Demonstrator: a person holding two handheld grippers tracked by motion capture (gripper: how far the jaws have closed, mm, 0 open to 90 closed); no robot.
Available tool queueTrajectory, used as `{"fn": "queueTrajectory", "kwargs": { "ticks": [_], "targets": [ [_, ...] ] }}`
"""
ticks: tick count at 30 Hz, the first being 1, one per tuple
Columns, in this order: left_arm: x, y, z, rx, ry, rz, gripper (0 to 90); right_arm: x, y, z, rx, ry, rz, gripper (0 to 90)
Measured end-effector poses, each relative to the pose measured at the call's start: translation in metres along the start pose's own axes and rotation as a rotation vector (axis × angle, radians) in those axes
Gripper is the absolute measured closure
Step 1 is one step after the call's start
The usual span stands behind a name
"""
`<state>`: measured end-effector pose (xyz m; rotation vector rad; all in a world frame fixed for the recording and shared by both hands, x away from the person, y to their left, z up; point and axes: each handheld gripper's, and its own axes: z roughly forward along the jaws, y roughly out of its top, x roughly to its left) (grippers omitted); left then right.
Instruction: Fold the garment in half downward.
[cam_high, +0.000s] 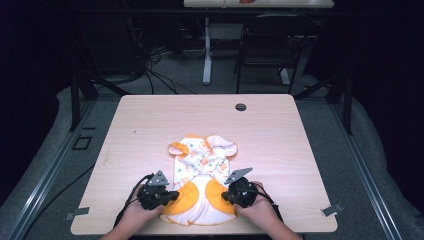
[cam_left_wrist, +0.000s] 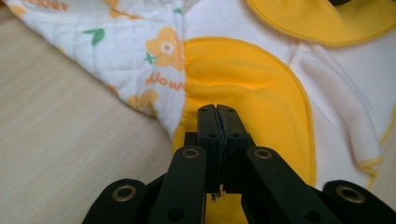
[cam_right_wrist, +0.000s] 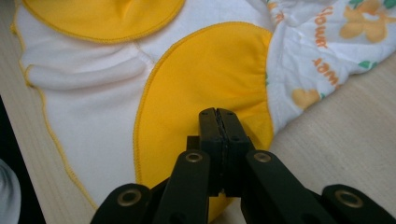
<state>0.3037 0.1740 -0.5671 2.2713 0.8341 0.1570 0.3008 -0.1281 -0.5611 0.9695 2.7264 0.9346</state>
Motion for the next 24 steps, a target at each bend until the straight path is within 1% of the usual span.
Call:
{"fn": "queueTrajectory", "kwargs": {
  "ticks": [2, 4, 5, 6, 7, 11, 12, 13, 14, 17, 18, 19, 20, 21, 22, 24],
  "targets": [
    [0.005, 0.007, -0.001, -0.009, 0.006, -0.006, 88.6, -0.003, 0.005, -0.002, -0.006, -0.009, -0.001, 89.6],
    [0.011, 0.016, 0.000, -0.013, 0.021, -0.007, 88.7, -0.008, 0.013, -0.004, -0.020, -0.018, 0.001, 89.5],
    [0.015, 0.021, 0.002, -0.014, 0.026, -0.007, 88.8, -0.011, 0.017, -0.005, -0.014, -0.027, 0.002, 89.5],
    [0.019, 0.025, 0.004, -0.014, 0.031, -0.011, 88.9, -0.020, 0.026, -0.003, -0.026, -0.052, 0.009, 89.3],
    [0.023, 0.030, 0.007, -0.013, 0.037, -0.018, 88.9, -0.020, 0.026, -0.003, -0.026, -0.052, 0.009, 89.3],
    [0.038, 0.046, 0.020, -0.001, 0.061, -0.022, 88.9, -0.041, 0.043, 0.007, -0.015, -0.108, 0.033, 88.8],
    [0.042, 0.049, 0.024, 0.001, 0.060, -0.016, 88.6, -0.045, 0.046, 0.010, -0.013, -0.110, 0.038, 88.6],
    [0.046, 0.052, 0.027, 0.000, 0.059, -0.021, 88.4, -0.049, 0.050, 0.012, -0.009, -0.115, 0.034, 88.3],
    [0.049, 0.054, 0.030, 0.010, 0.068, -0.025, 88.3, -0.053, 0.053, 0.015, -0.009, -0.125, 0.036, 87.9],
    [0.056, 0.060, 0.038, 0.017, 0.079, -0.028, 87.6, -0.060, 0.062, 0.023, -0.011, -0.135, 0.032, 87.3],
    [0.058, 0.061, 0.042, 0.009, 0.087, -0.024, 87.5, -0.063, 0.064, 0.025, -0.011, -0.136, 0.036, 86.8],
    [0.059, 0.061, 0.044, 0.015, 0.088, -0.022, 87.4, -0.065, 0.065, 0.027, -0.008, -0.135, 0.041, 86.5],
    [0.060, 0.060, 0.047, 0.020, 0.089, -0.032, 87.4, -0.067, 0.066, 0.029, -0.003, -0.132, 0.039, 86.3],
    [0.061, 0.060, 0.048, 0.010, 0.083, -0.040, 87.8, -0.069, 0.066, 0.032, -0.003, -0.126, 0.046, 86.1],
    [0.062, 0.060, 0.048, 0.010, 0.082, -0.044, 88.1, -0.070, 0.065, 0.033, 0.006, -0.116, 0.049, 86.0],
    [0.062, 0.059, 0.047, 0.014, 0.076, -0.045, 88.2, -0.071, 0.063, 0.037, 0.022, -0.118, 0.050, 86.2]
  ]
}}
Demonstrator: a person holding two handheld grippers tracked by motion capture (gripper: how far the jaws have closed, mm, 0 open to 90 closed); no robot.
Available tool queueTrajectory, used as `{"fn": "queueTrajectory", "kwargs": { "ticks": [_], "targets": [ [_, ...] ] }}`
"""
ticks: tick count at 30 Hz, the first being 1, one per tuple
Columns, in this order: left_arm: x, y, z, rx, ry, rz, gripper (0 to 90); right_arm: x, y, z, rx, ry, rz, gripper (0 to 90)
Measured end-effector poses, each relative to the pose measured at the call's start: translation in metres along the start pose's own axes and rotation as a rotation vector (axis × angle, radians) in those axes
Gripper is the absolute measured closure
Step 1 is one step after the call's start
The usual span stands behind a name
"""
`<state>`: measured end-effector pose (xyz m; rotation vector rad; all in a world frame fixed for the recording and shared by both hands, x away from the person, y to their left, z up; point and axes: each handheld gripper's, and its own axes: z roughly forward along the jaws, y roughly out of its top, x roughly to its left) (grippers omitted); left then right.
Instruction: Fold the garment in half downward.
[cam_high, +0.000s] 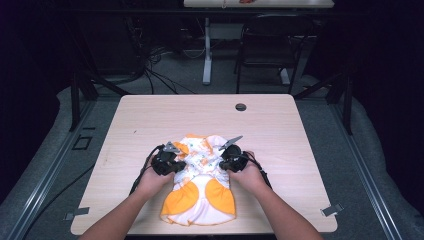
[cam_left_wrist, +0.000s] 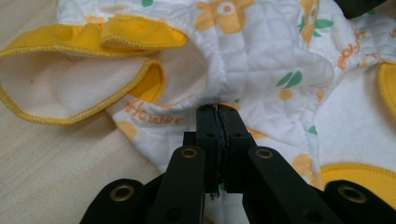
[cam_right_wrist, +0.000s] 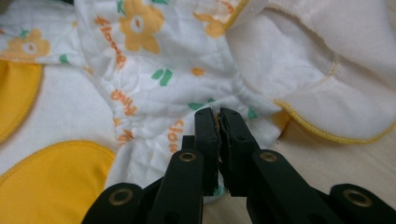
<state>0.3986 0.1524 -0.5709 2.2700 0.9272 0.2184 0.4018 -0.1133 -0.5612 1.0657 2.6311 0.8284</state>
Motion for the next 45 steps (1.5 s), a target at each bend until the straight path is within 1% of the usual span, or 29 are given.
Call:
{"fn": "queueTrajectory", "kwargs": {
  "ticks": [4, 5, 8, 10, 11, 12, 13, 14, 17, 19, 22, 23, 25, 26, 28, 29, 30, 31, 32, 33, 35, 36, 37, 38, 40, 41, 42, 44, 45],
  "targets": [
    [-0.002, -0.002, -0.003, 0.015, -0.011, 0.006, 88.1, 0.001, -0.003, -0.001, 0.006, 0.027, -0.008, 86.9],
    [-0.003, -0.002, -0.004, 0.021, -0.010, 0.016, 88.1, 0.002, -0.004, -0.001, 0.009, 0.032, -0.008, 87.0],
    [-0.007, -0.004, -0.006, 0.040, -0.023, 0.036, 87.8, 0.007, -0.005, -0.005, 0.044, 0.058, -0.027, 87.3],
    [-0.009, -0.002, -0.008, 0.048, -0.026, 0.051, 86.6, 0.008, -0.004, -0.008, 0.058, 0.061, -0.048, 87.0],
    [-0.009, -0.001, -0.010, 0.049, -0.025, 0.050, 86.5, 0.008, -0.002, -0.010, 0.049, 0.050, -0.066, 86.7],
    [-0.007, 0.002, -0.011, 0.048, -0.019, 0.056, 86.3, 0.002, 0.005, -0.018, 0.018, 0.036, -0.054, 85.7],
    [-0.006, 0.005, -0.013, 0.042, -0.012, 0.056, 86.3, 0.002, 0.005, -0.018, 0.018, 0.036, -0.054, 85.7],
    [-0.003, 0.010, -0.015, 0.036, -0.011, 0.056, 86.3, -0.002, 0.010, -0.021, 0.003, 0.030, -0.041, 85.0],
    [0.005, 0.025, -0.020, 0.010, 0.002, 0.034, 85.5, -0.013, 0.027, -0.027, -0.037, 0.010, -0.034, 82.5],
    [0.011, 0.035, -0.021, -0.010, 0.010, 0.016, 84.8, -0.018, 0.037, -0.026, -0.037, -0.017, -0.037, 81.0],
    [0.019, 0.048, -0.019, -0.036, 0.027, 0.000, 82.1, -0.026, 0.051, -0.023, -0.062, -0.049, -0.025, 79.2],
    [0.022, 0.052, -0.017, -0.037, 0.046, 0.000, 80.8, -0.028, 0.055, -0.021, -0.056, -0.059, -0.019, 78.0],
    [0.026, 0.055, -0.013, -0.041, 0.064, 0.000, 79.5, -0.032, 0.060, -0.016, -0.062, -0.079, -0.008, 76.5],
    [0.028, 0.056, -0.011, -0.046, 0.065, -0.011, 79.0, -0.034, 0.061, -0.013, -0.064, -0.083, 0.008, 76.3],
    [0.031, 0.056, -0.004, -0.044, 0.066, -0.019, 76.6, -0.037, 0.062, -0.007, -0.044, -0.093, 0.035, 76.3],
    [0.031, 0.056, -0.001, -0.037, 0.073, -0.014, 76.1, -0.039, 0.061, -0.004, -0.022, -0.104, 0.032, 76.3],
    [0.032, 0.056, 0.003, -0.025, 0.080, -0.013, 75.9, -0.040, 0.061, -0.001, -0.020, -0.109, 0.045, 76.5],
    [0.032, 0.055, 0.005, -0.012, 0.073, -0.014, 76.0, -0.041, 0.060, 0.002, -0.009, -0.114, 0.048, 76.8],
    [0.032, 0.054, 0.009, -0.002, 0.081, -0.014, 76.0, -0.042, 0.059, 0.005, -0.005, -0.118, 0.049, 77.3],
    [0.033, 0.052, 0.011, 0.010, 0.082, -0.015, 76.2, -0.044, 0.058, 0.006, 0.015, -0.120, 0.050, 77.7],
    [0.034, 0.049, 0.014, 0.033, 0.079, -0.023, 76.5, -0.046, 0.056, 0.011, 0.017, -0.115, 0.066, 77.8],
    [0.033, 0.048, 0.016, 0.044, 0.078, -0.022, 76.5, -0.047, 0.056, 0.012, 0.031, -0.110, 0.062, 77.7],
    [0.032, 0.047, 0.017, 0.047, 0.092, -0.018, 76.3, -0.047, 0.055, 0.015, 0.021, -0.101, 0.074, 77.6],
    [0.032, 0.045, 0.016, 0.049, 0.092, -0.013, 76.3, -0.047, 0.055, 0.016, 0.027, -0.095, 0.068, 77.5],
    [0.031, 0.043, 0.015, 0.058, 0.090, -0.010, 77.1, -0.046, 0.054, 0.020, 0.015, -0.083, 0.071, 76.6],
    [0.030, 0.041, 0.015, 0.067, 0.081, -0.004, 77.3, -0.047, 0.055, 0.020, 0.026, -0.083, 0.056, 75.3],
    [0.030, 0.040, 0.014, 0.070, 0.076, -0.002, 77.6, -0.047, 0.056, 0.019, 0.023, -0.082, 0.059, 73.4],
    [0.030, 0.037, 0.014, 0.063, 0.074, -0.010, 78.2, -0.047, 0.057, 0.020, 0.002, -0.089, 0.067, 70.0],
    [0.029, 0.035, 0.014, 0.054, 0.084, -0.012, 78.7, -0.046, 0.057, 0.021, -0.003, -0.085, 0.073, 69.0]
  ]
}}
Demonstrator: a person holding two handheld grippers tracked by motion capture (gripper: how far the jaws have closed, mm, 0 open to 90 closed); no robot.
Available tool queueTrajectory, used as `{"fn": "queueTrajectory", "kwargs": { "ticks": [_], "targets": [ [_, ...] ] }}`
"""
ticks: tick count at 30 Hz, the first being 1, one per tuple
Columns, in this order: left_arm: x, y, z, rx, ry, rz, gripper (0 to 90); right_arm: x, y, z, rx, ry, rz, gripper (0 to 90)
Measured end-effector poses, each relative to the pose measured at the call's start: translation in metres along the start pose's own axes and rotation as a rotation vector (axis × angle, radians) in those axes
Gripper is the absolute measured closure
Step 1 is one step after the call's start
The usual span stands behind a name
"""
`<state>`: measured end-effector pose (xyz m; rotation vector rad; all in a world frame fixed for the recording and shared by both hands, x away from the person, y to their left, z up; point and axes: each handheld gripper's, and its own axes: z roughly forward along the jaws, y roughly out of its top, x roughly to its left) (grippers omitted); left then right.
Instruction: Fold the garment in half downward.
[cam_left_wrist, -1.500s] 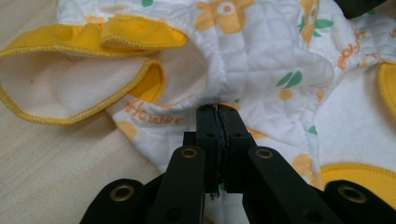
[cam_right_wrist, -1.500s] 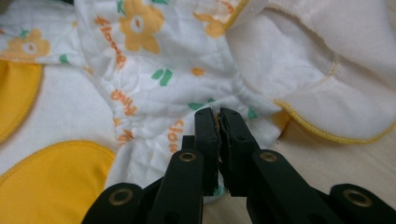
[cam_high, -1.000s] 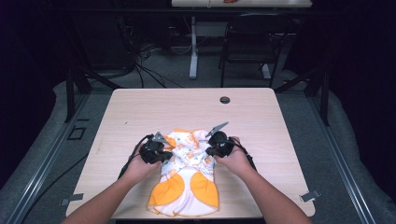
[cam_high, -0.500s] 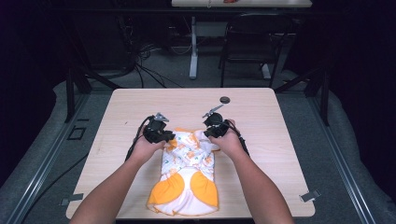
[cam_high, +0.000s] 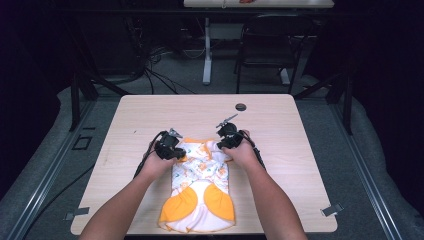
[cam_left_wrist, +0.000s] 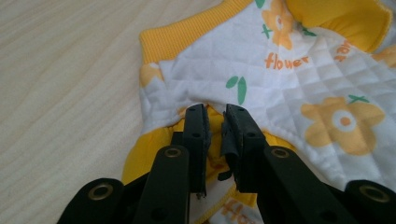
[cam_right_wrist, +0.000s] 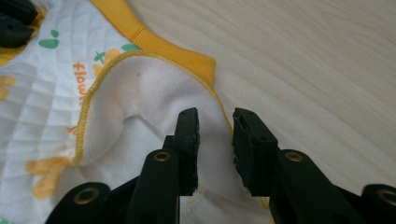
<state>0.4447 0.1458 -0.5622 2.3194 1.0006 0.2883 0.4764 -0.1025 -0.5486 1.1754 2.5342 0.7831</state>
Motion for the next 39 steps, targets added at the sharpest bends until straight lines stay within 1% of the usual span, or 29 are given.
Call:
{"fn": "queueTrajectory", "kwargs": {
  "ticks": [2, 3, 4, 5, 6, 7, 8, 9, 10, 13, 15, 16, 17, 18, 19, 20, 21, 22, 23, 24, 26, 28, 31, 32, 33, 35, 37, 38, 39],
  "targets": [
    [0.000, -0.002, -0.001, -0.007, -0.002, -0.003, 78.7, 0.002, 0.000, 0.004, -0.008, 0.000, 0.012, 67.0],
    [0.000, -0.004, -0.001, -0.014, -0.004, -0.010, 78.7, 0.001, 0.000, 0.004, 0.008, -0.002, 0.000, 66.2],
    [0.001, -0.004, -0.002, -0.013, -0.011, -0.011, 78.7, 0.002, 0.000, 0.006, -0.004, 0.000, 0.009, 65.4],
    [0.001, -0.006, -0.001, -0.025, -0.007, -0.022, 78.7, 0.002, 0.000, 0.006, -0.001, -0.006, 0.004, 65.1],
    [0.002, -0.006, -0.002, -0.019, -0.020, -0.019, 78.7, 0.001, 0.000, 0.006, 0.011, 0.000, 0.000, 64.6],
    [0.002, -0.006, -0.002, -0.022, -0.021, -0.020, 78.7, 0.002, 0.000, 0.007, 0.005, 0.003, 0.009, 64.3],
    [0.002, -0.007, -0.001, -0.032, -0.012, -0.024, 78.7, 0.001, 0.001, 0.007, 0.009, 0.005, 0.011, 63.9],
    [0.002, -0.007, -0.001, -0.033, -0.014, -0.021, 78.7, 0.001, 0.001, 0.007, 0.002, 0.013, 0.017, 63.4],
    [0.002, -0.007, -0.001, -0.029, -0.022, -0.020, 78.8, 0.000, 0.001, 0.006, 0.003, 0.010, 0.017, 62.6],
    [0.002, -0.008, 0.000, -0.036, -0.015, -0.022, 78.9, 0.001, 0.003, 0.008, -0.029, 0.035, 0.041, 60.5],
    [0.002, -0.008, -0.001, -0.036, -0.015, -0.019, 78.9, 0.004, 0.004, 0.011, -0.024, 0.033, 0.029, 60.7],
    [0.002, -0.008, 0.000, -0.038, -0.014, -0.019, 78.9, 0.005, 0.004, 0.013, -0.012, 0.024, 0.012, 60.9],
    [0.002, -0.008, -0.001, -0.035, -0.020, -0.018, 78.9, 0.006, 0.004, 0.014, -0.013, 0.021, 0.011, 60.9],
    [0.002, -0.009, 0.000, -0.042, -0.017, -0.021, 78.9, 0.006, 0.004, 0.015, -0.009, 0.015, 0.013, 60.7],
    [0.002, -0.009, 0.000, -0.046, -0.017, -0.023, 78.9, 0.005, 0.005, 0.014, 0.006, 0.017, 0.011, 60.3],
    [0.002, -0.009, 0.000, -0.048, -0.018, -0.024, 78.9, 0.005, 0.004, 0.016, -0.011, 0.014, 0.030, 59.9],
    [0.002, -0.010, 0.000, -0.049, -0.019, -0.027, 78.9, 0.003, 0.004, 0.015, 0.011, 0.009, 0.024, 59.8],
    [0.003, -0.010, 0.000, -0.049, -0.020, -0.027, 78.9, 0.003, 0.003, 0.016, 0.018, 0.000, 0.024, 59.8],
    [0.003, -0.010, 0.000, -0.049, -0.021, -0.029, 78.9, 0.002, 0.002, 0.017, 0.008, 0.008, 0.041, 59.9],
    [0.003, -0.010, 0.000, -0.050, -0.022, -0.032, 78.9, 0.000, 0.002, 0.016, 0.020, 0.017, 0.046, 59.9],
    [0.004, -0.010, 0.000, -0.052, -0.025, -0.037, 78.9, -0.003, 0.001, 0.016, 0.023, 0.039, 0.073, 60.2],
    [0.005, -0.010, 0.000, -0.051, -0.030, -0.047, 78.8, -0.003, 0.000, 0.016, 0.023, 0.040, 0.064, 60.3],
    [0.004, -0.010, 0.000, -0.050, -0.027, -0.049, 78.6, -0.002, 0.000, 0.017, 0.009, 0.047, 0.062, 65.0],
    [0.004, -0.010, 0.000, -0.050, -0.020, -0.041, 78.3, -0.002, 0.001, 0.016, 0.024, 0.051, 0.057, 67.5],
    [0.003, -0.009, -0.001, -0.050, -0.017, -0.041, 77.8, -0.001, 0.001, 0.016, 0.023, 0.052, 0.062, 69.9],
    [0.005, -0.008, -0.002, -0.045, -0.023, -0.055, 75.5, -0.001, 0.001, 0.015, 0.035, 0.058, 0.057, 72.3],
    [0.008, -0.005, -0.004, -0.054, -0.032, -0.079, 69.9, 0.000, 0.001, 0.016, 0.031, 0.058, 0.067, 72.7],
    [0.009, -0.003, -0.004, -0.060, -0.023, -0.078, 67.4, 0.000, 0.001, 0.016, 0.027, 0.062, 0.073, 73.0],
    [0.011, -0.001, -0.006, -0.062, -0.017, -0.076, 67.4, 0.000, 0.002, 0.016, 0.030, 0.062, 0.068, 73.7]
  ]
}}
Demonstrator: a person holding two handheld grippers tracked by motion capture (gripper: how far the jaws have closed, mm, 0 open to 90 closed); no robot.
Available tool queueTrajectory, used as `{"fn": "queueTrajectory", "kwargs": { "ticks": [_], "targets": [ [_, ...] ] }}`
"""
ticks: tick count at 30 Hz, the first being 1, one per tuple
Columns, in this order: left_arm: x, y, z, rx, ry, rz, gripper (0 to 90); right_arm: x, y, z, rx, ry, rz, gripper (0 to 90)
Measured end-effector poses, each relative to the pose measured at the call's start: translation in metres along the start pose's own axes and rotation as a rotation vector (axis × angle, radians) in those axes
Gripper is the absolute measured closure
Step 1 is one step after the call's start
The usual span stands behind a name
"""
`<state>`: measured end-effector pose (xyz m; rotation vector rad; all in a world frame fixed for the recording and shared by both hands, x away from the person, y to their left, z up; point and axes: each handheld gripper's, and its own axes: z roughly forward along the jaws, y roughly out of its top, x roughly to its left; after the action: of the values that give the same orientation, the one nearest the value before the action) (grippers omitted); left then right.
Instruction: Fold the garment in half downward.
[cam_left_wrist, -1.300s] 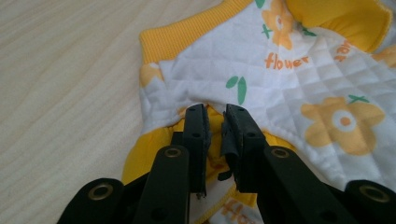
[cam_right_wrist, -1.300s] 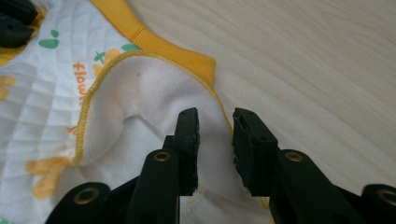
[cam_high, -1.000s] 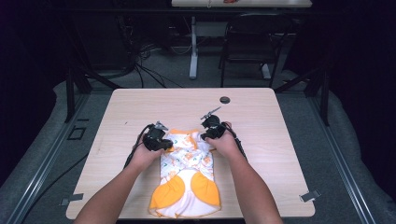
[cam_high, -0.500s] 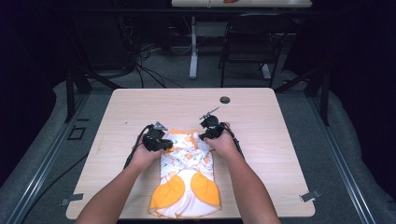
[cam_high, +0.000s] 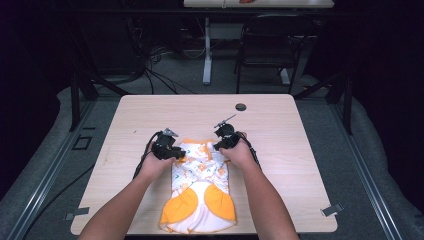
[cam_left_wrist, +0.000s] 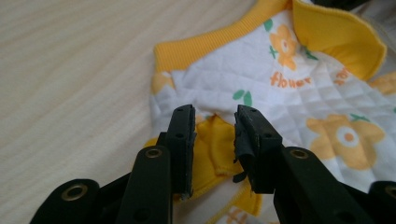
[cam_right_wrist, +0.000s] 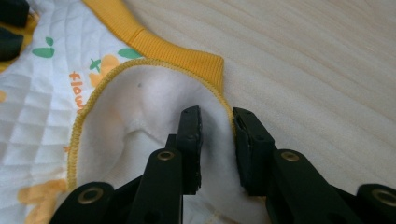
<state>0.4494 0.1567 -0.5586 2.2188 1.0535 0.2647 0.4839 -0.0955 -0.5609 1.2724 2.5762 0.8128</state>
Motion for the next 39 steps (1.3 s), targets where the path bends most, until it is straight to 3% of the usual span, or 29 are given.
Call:
{"fn": "queueTrajectory", "kwargs": {
  "ticks": [2, 5, 8, 11, 17, 19, 22, 26, 30, 37, 39],
  "targets": [
    [0.003, 0.005, -0.001, -0.016, 0.006, -0.015, 65.1, 0.000, 0.000, -0.001, 0.007, -0.004, -0.003, 74.5],
    [0.008, 0.012, 0.000, -0.030, 0.059, -0.013, 60.0, 0.001, -0.002, 0.000, -0.007, -0.006, 0.020, 75.7],
    [0.014, 0.014, 0.001, -0.041, 0.071, -0.030, 57.5, 0.004, -0.002, 0.000, -0.016, -0.021, 0.037, 76.5],
    [0.019, 0.012, 0.005, -0.022, 0.087, -0.045, 54.7, 0.007, -0.001, 0.000, -0.004, -0.041, 0.009, 76.4],
    [0.022, 0.010, 0.012, -0.009, 0.071, -0.075, 52.7, 0.006, -0.001, -0.001, -0.001, -0.045, 0.000, 75.0],
    [0.022, 0.010, 0.014, -0.001, 0.054, -0.075, 52.3, 0.007, -0.002, 0.000, -0.020, -0.048, 0.010, 74.2],
    [0.019, 0.008, 0.018, 0.012, 0.054, -0.066, 52.5, 0.007, -0.002, -0.001, -0.010, -0.053, -0.013, 74.0],
    [0.017, 0.008, 0.019, 0.015, 0.059, -0.026, 55.7, 0.007, -0.002, 0.000, -0.020, -0.045, 0.004, 73.5],
    [0.014, 0.009, 0.019, 0.024, 0.035, -0.009, 67.8, 0.005, -0.003, 0.000, -0.021, -0.034, 0.010, 73.8],
    [0.013, 0.009, 0.019, 0.027, 0.024, -0.031, 82.3, 0.002, -0.004, -0.001, -0.006, 0.002, 0.029, 79.3],
    [0.011, 0.009, 0.019, 0.029, 0.030, -0.019, 84.3, 0.002, -0.004, -0.001, -0.008, 0.016, 0.032, 81.1]
  ]
}}
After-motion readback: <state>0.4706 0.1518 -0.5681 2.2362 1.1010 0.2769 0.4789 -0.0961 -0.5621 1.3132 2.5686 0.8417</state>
